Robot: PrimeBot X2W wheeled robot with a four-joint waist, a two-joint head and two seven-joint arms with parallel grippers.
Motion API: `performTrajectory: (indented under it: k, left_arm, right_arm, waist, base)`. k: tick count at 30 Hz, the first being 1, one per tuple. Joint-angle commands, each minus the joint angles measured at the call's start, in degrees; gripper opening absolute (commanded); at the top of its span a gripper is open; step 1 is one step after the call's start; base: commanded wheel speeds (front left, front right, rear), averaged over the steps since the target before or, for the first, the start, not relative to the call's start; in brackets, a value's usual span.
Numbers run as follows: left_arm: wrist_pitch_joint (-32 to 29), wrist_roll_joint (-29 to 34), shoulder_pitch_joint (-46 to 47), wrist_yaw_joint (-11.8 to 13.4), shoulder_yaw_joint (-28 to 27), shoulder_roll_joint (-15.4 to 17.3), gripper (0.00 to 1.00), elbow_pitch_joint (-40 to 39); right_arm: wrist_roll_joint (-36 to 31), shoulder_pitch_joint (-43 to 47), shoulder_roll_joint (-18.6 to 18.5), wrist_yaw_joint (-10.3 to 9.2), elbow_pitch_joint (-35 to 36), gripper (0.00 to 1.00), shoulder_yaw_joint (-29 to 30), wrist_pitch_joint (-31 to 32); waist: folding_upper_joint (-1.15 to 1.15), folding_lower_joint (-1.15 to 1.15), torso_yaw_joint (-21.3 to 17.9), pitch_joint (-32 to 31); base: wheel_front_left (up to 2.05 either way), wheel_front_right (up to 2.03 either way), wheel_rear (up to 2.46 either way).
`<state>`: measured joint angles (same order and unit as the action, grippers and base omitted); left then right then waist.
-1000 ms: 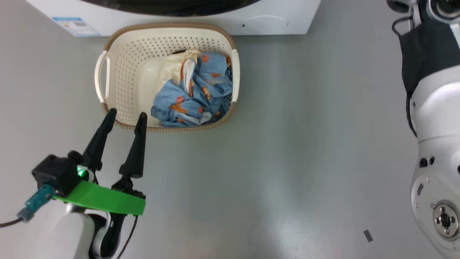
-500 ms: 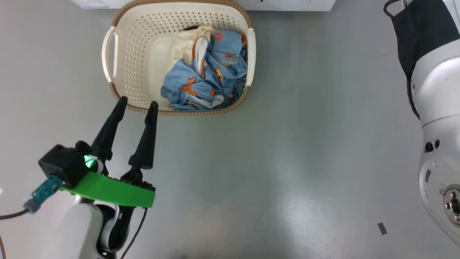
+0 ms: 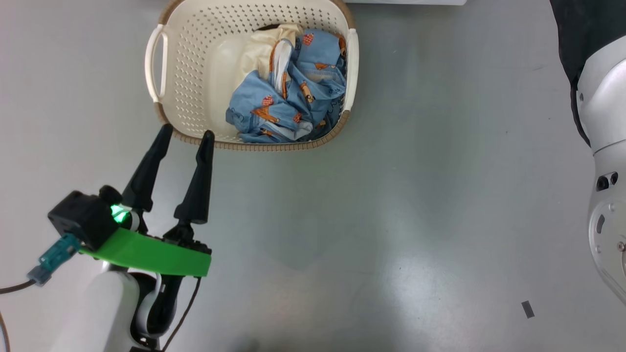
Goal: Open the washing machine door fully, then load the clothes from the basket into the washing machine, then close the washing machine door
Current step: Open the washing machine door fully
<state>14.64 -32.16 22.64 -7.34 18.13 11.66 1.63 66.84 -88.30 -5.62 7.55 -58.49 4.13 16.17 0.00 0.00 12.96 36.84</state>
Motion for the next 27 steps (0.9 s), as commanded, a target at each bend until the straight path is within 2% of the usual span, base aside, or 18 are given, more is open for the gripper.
performTrajectory:
  k: [1, 9, 27]
  left_arm:
    - [0.36, -0.08, 0.71, -0.14, -2.11, 1.56, 1.0, -1.67]
    - [0.36, 0.22, 0.3, -0.14, -2.79, 1.63, 1.0, -2.17]
    - [0.36, 1.27, -1.33, -0.14, -4.25, 2.14, 1.0, -3.37]
  right_arm:
    - [0.52, -0.64, 2.74, -0.06, 1.16, 0.0, -1.37, 1.73]
    - [0.64, 2.91, 2.74, -0.06, 1.88, 0.0, -2.2, 6.28]
    - [3.65, 10.6, 2.74, -0.06, 4.79, 0.0, -4.31, 25.06]
  waist:
    - [0.0, 0.0, -0.14, -0.26]
    - [0.0, 0.0, -0.76, -1.51]
    - [0.0, 0.0, -2.23, -4.87]
  base:
    - [0.0, 0.0, 0.0]
    - [0.0, 0.0, 0.0]
    - [0.0, 0.0, 0.0]
